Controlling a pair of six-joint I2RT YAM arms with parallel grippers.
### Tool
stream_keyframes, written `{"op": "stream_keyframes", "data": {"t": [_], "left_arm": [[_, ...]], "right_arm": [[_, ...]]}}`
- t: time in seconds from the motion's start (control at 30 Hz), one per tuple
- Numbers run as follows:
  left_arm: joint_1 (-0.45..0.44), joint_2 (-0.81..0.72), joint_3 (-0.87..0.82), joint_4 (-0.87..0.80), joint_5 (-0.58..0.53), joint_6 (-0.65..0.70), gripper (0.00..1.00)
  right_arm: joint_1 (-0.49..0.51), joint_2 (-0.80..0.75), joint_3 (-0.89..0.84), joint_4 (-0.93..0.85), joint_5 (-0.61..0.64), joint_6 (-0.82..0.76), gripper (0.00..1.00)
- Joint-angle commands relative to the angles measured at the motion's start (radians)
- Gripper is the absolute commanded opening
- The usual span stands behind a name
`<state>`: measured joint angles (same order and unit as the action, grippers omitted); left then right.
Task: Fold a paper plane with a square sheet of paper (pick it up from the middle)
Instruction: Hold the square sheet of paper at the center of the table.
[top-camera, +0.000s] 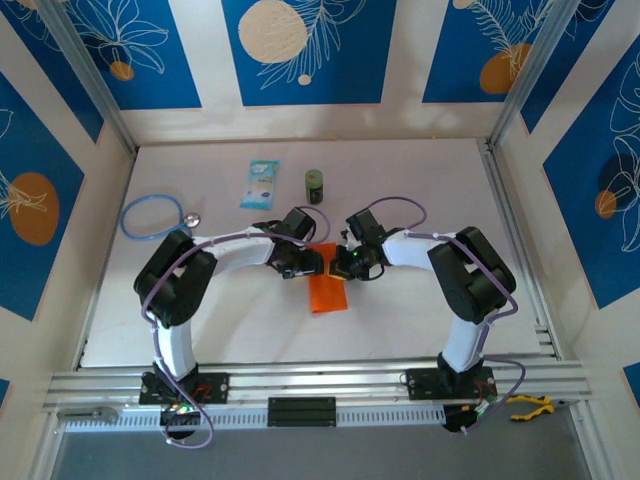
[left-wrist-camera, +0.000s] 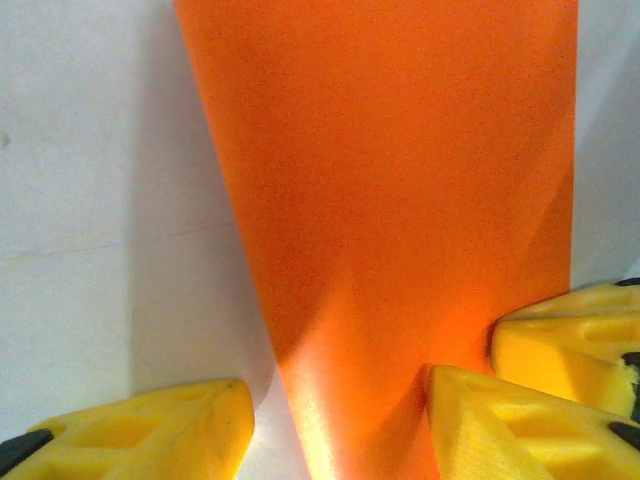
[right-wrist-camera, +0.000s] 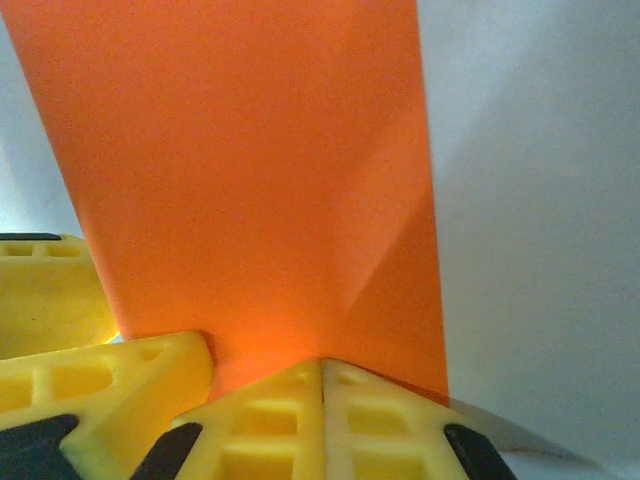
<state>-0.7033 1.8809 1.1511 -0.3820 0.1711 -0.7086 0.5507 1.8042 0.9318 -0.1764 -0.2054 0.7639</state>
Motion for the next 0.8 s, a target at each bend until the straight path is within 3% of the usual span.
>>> {"op": "stream_keyframes", "data": {"t": [0.0, 0.23, 0.43, 0.63, 0.77], "left_arm": [[-0.029, 0.059, -0.035, 0.042, 0.005, -0.006, 0.57], [-0.007, -0.128, -0.088, 0.123, 0.037, -0.023, 0.58], [0.034, -0.208, -0.205, 0.409, 0.257, -0.088, 0.27], [0.042, -0.174, -0.238, 0.464, 0.296, -0.110, 0.12], [0.049, -0.145, -0.268, 0.499, 0.301, -0.123, 0.07]], "right_arm": [[0.009, 0.046, -0.033, -0.079, 0.064, -0.034, 0.00], [-0.004, 0.065, -0.025, -0.084, 0.042, -0.066, 0.00], [-0.016, 0.060, -0.024, -0.090, 0.026, -0.058, 0.00], [-0.016, 0.057, -0.026, -0.089, 0.026, -0.042, 0.00], [-0.016, 0.059, -0.028, -0.089, 0.027, -0.038, 0.00]]}}
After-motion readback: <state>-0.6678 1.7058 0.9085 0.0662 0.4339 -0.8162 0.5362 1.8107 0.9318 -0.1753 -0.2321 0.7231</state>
